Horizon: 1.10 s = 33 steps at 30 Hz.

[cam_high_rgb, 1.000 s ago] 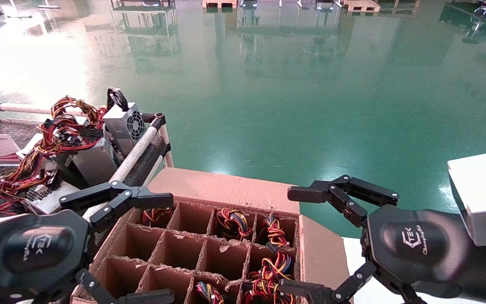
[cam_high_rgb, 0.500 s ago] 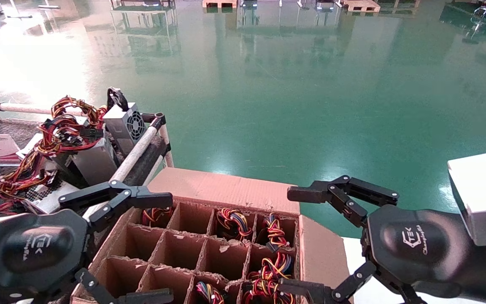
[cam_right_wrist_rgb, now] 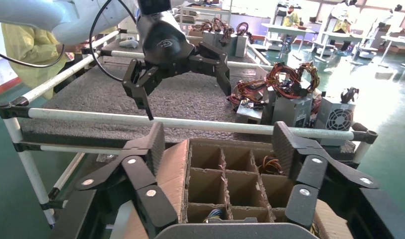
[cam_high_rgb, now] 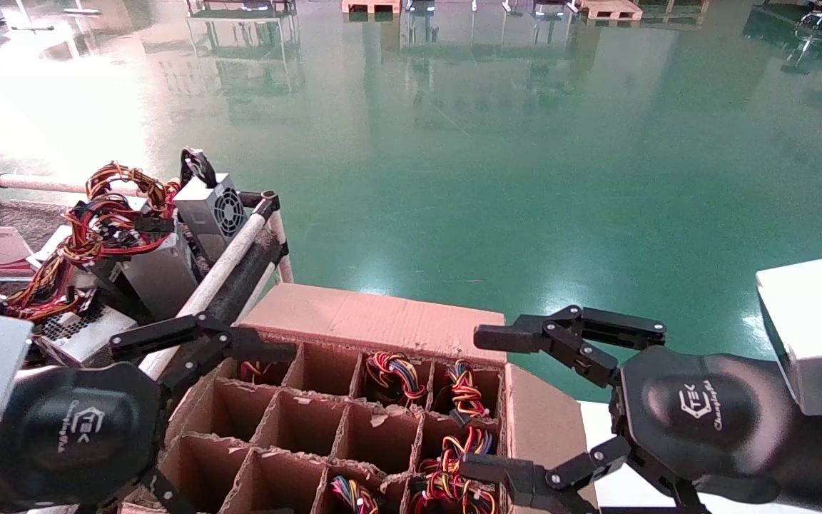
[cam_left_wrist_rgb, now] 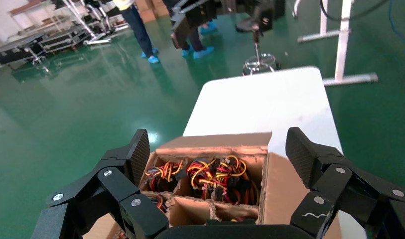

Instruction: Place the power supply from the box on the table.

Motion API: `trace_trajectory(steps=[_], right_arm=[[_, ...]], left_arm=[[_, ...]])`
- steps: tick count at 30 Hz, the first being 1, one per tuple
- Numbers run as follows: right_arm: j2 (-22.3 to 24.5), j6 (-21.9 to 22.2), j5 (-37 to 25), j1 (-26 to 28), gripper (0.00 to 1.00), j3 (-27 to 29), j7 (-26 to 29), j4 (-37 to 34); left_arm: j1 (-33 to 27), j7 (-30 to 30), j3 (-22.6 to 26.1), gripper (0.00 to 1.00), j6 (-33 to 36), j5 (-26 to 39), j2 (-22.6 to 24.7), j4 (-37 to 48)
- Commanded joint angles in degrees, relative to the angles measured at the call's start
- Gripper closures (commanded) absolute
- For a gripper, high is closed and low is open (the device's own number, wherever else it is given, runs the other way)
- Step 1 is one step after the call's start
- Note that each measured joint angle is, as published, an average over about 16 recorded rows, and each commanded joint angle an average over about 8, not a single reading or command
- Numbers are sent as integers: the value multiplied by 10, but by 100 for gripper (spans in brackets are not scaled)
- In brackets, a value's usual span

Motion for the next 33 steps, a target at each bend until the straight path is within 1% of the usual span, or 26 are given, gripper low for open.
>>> trace_trajectory(steps=[1, 8, 16, 25, 33], right_arm=[[0, 0, 0, 0, 100, 0, 0, 0], [0, 0, 0, 0, 100, 0, 0, 0], [0, 0, 0, 0, 100, 0, 0, 0], [0, 0, 0, 0, 100, 0, 0, 0], [0, 0, 0, 0, 100, 0, 0, 0]], left_arm=[[-11, 10, 11, 0, 1, 8, 0, -1], [-51, 41, 51, 0, 8, 40, 8, 6], [-90, 78, 92, 0, 13, 83, 26, 36], [-110, 109, 120, 0, 2, 120, 45, 74], [-120, 132, 144, 0, -18, 138, 63, 102]])
